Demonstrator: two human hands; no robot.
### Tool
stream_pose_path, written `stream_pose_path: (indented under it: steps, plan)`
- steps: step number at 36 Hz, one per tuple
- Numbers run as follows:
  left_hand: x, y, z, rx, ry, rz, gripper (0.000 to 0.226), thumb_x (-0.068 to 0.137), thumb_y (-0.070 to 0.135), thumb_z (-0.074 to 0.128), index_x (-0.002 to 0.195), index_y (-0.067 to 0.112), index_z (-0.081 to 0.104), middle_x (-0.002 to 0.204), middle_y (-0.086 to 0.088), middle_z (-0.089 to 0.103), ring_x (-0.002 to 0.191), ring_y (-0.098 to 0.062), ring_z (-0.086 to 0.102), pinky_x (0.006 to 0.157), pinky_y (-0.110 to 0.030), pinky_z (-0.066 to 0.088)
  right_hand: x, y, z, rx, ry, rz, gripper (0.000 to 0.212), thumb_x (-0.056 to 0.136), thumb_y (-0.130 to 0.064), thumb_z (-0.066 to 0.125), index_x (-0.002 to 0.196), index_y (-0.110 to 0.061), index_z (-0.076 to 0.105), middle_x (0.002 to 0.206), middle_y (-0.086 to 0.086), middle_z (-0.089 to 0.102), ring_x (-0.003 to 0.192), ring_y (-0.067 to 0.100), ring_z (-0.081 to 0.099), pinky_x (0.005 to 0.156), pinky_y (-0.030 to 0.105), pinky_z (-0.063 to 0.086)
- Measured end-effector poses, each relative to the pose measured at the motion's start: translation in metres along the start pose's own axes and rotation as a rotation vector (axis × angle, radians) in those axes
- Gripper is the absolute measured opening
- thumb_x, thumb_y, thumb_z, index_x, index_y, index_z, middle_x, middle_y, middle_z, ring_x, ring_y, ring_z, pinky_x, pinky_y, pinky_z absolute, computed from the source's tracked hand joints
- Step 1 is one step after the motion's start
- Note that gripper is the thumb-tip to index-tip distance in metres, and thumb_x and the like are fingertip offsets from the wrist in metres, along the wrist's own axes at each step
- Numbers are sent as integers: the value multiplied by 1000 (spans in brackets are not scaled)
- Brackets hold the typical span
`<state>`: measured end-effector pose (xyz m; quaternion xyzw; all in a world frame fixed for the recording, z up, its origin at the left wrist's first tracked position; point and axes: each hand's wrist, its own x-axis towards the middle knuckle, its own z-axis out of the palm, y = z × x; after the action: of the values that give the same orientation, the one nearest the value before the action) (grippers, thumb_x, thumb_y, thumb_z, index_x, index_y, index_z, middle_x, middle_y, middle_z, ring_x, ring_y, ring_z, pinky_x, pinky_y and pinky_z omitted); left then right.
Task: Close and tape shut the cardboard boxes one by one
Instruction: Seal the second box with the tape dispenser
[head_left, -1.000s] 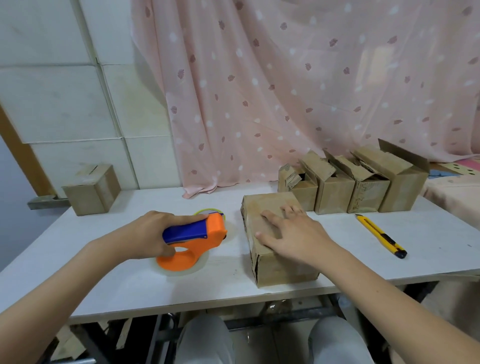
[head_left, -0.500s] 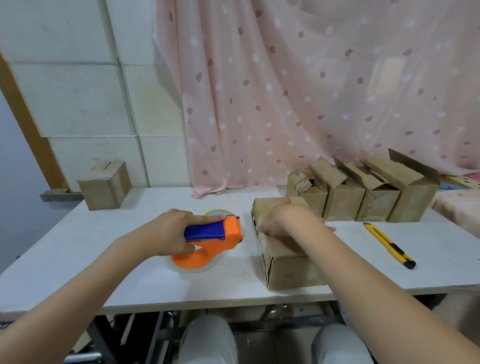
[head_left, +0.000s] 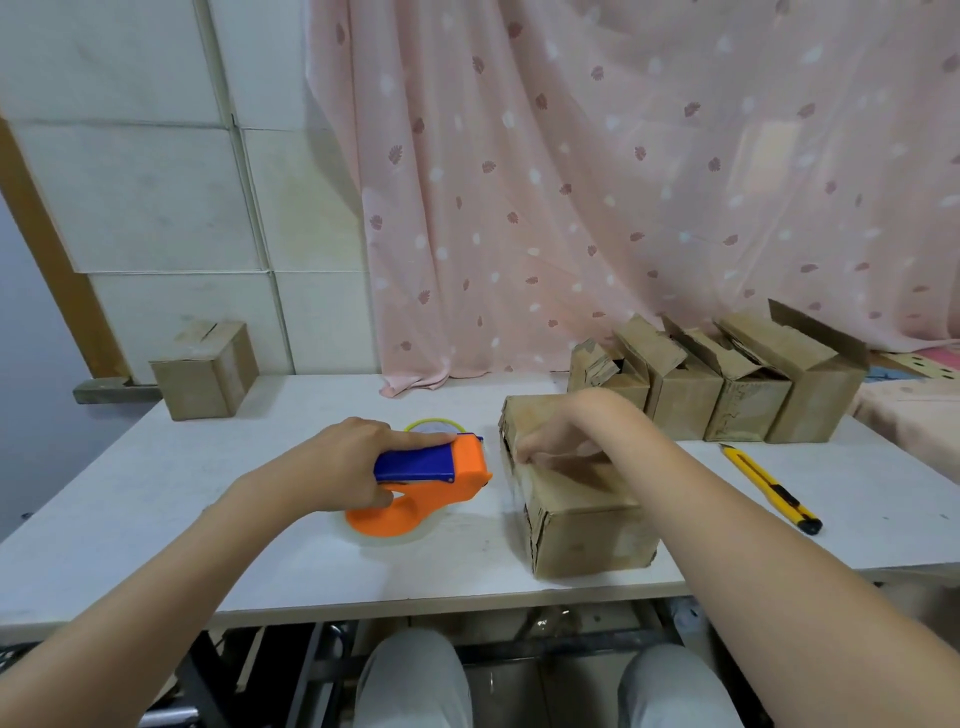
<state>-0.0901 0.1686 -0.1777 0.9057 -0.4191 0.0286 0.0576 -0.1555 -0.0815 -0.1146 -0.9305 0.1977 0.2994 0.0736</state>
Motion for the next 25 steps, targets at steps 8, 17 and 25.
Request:
stream_pose_path:
  steps: [8, 17, 25]
  plan:
    - [2, 0, 5, -101, 23, -4, 96, 80, 23, 66, 138, 74, 10, 84, 12, 49, 77, -6, 48, 66, -19, 38, -6, 31, -8, 356, -23, 13, 63, 89, -63, 54, 132, -18, 46, 128, 8, 41, 91, 23, 48, 84, 42, 45]
    - [1, 1, 10, -168, 41, -23, 96, 79, 20, 67, 134, 76, 11, 86, 12, 52, 79, -8, 50, 66, -18, 38, 9, 88, -2, 855, -106, -115, 116, 60, -68, 79, 156, -35, 22, 157, 33, 17, 131, 62, 36, 87, 74, 46]
    - [11, 17, 9, -198, 29, -7, 94, 81, 15, 67, 137, 69, 15, 85, 24, 47, 77, -7, 50, 62, -15, 35, 27, 100, 37, 1149, -82, -262, 80, 75, -66, 71, 141, -27, 50, 128, 20, 66, 113, 53, 61, 95, 74, 41]
